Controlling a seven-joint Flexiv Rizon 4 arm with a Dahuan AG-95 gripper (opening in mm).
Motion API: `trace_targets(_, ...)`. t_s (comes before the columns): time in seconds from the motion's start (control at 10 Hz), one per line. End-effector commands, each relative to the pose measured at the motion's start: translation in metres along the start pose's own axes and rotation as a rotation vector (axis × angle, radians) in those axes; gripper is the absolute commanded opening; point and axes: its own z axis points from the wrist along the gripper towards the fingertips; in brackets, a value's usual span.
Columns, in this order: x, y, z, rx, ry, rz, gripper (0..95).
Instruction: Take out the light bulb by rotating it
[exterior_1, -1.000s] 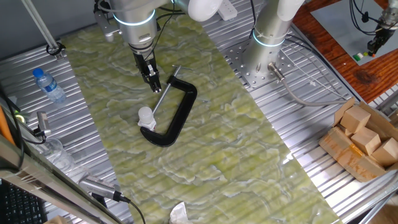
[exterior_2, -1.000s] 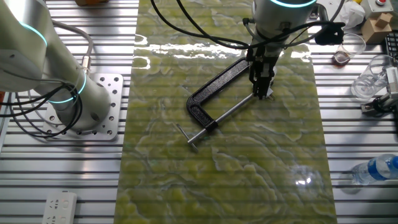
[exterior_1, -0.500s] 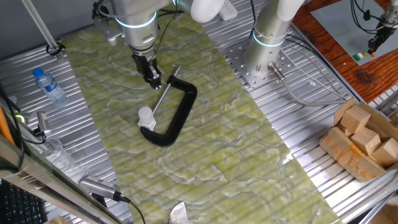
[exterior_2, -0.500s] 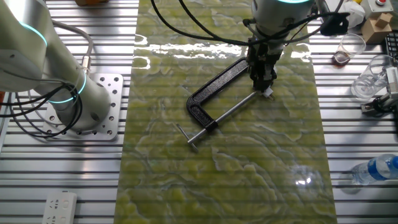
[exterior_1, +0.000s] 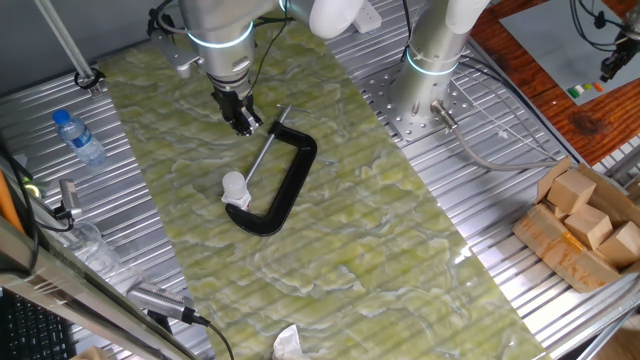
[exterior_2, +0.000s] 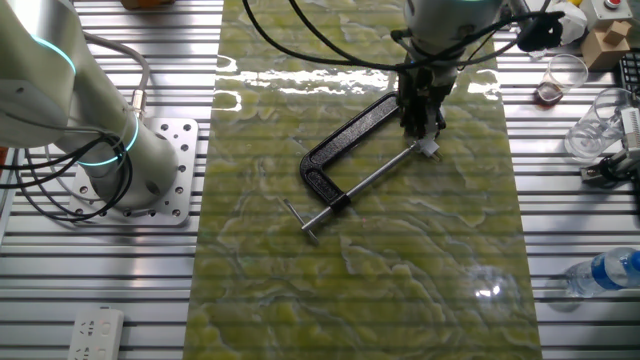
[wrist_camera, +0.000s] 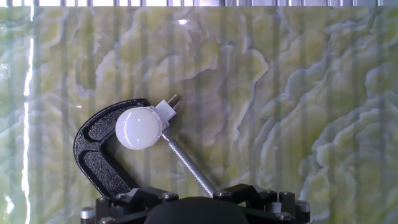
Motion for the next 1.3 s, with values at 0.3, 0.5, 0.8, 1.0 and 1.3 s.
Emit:
trace_targets(0.3, -0.001, 0.0, 0.001, -0.023, 0.034, -0.236, 0.0)
trace_targets(0.5, -0.001, 0.0, 0.001, -0.031, 0.037, -0.443, 0.0)
trace_targets(0.8, -0.001, 0.0, 0.0, -0.037, 0.034, -0.69, 0.0)
trace_targets(1.0, -0.006, 0.002, -0.001, -0.075, 0.019, -0.764, 0.0)
trace_targets(1.3, -0.015, 0.007, -0.003, -0.083, 0.037, -0.802, 0.0)
